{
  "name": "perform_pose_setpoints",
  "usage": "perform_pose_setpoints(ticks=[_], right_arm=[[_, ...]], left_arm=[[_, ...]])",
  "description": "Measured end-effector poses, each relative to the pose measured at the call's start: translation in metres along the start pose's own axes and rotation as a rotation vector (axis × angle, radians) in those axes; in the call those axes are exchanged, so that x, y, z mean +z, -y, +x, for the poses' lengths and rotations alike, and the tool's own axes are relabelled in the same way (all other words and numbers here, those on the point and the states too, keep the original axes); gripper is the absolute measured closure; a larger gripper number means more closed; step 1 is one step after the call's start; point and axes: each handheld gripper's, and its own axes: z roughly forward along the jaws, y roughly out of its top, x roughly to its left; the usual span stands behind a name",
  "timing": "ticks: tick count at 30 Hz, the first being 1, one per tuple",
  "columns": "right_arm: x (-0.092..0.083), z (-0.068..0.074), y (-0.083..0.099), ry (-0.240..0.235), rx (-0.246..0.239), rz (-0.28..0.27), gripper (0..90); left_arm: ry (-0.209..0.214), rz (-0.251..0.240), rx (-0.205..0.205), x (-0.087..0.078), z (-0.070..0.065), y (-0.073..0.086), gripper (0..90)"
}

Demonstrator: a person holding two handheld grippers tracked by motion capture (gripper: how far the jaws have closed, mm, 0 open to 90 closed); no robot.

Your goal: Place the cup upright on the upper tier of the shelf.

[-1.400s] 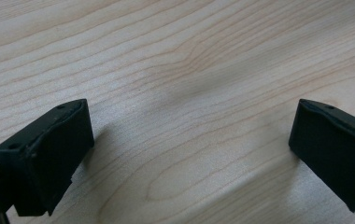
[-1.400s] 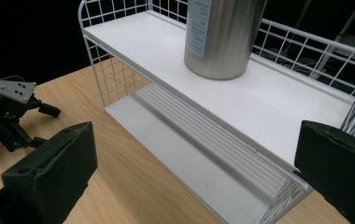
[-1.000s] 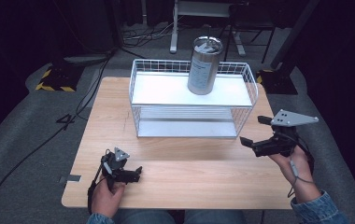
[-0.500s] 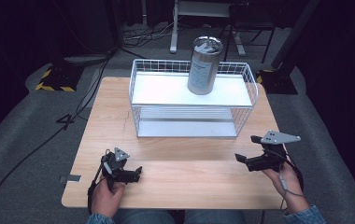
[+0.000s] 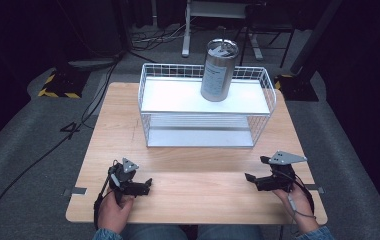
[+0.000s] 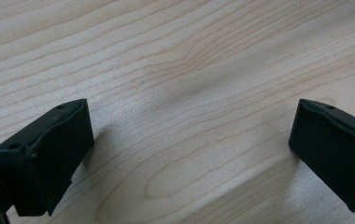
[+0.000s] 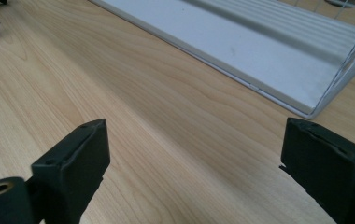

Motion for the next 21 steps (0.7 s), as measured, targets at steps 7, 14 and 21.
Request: perform_pose_setpoints(ticks=[7, 14, 21], right_arm=[[0.010, 0.004, 0.011, 0.000, 0.006, 0.003, 12.4], [0.015, 0.005, 0.016, -0.002, 0.014, 0.016, 13.3], [0.021, 0.007, 0.021, 0.004, 0.011, 0.039, 14.2]], left_arm=[[0.000, 0.000, 0.000, 0.000, 0.000, 0.000, 0.4], [0.000, 0.000, 0.000, 0.000, 0.000, 0.000, 0.4], [0.000, 0.000, 0.000, 0.000, 0.000, 0.000, 0.4]])
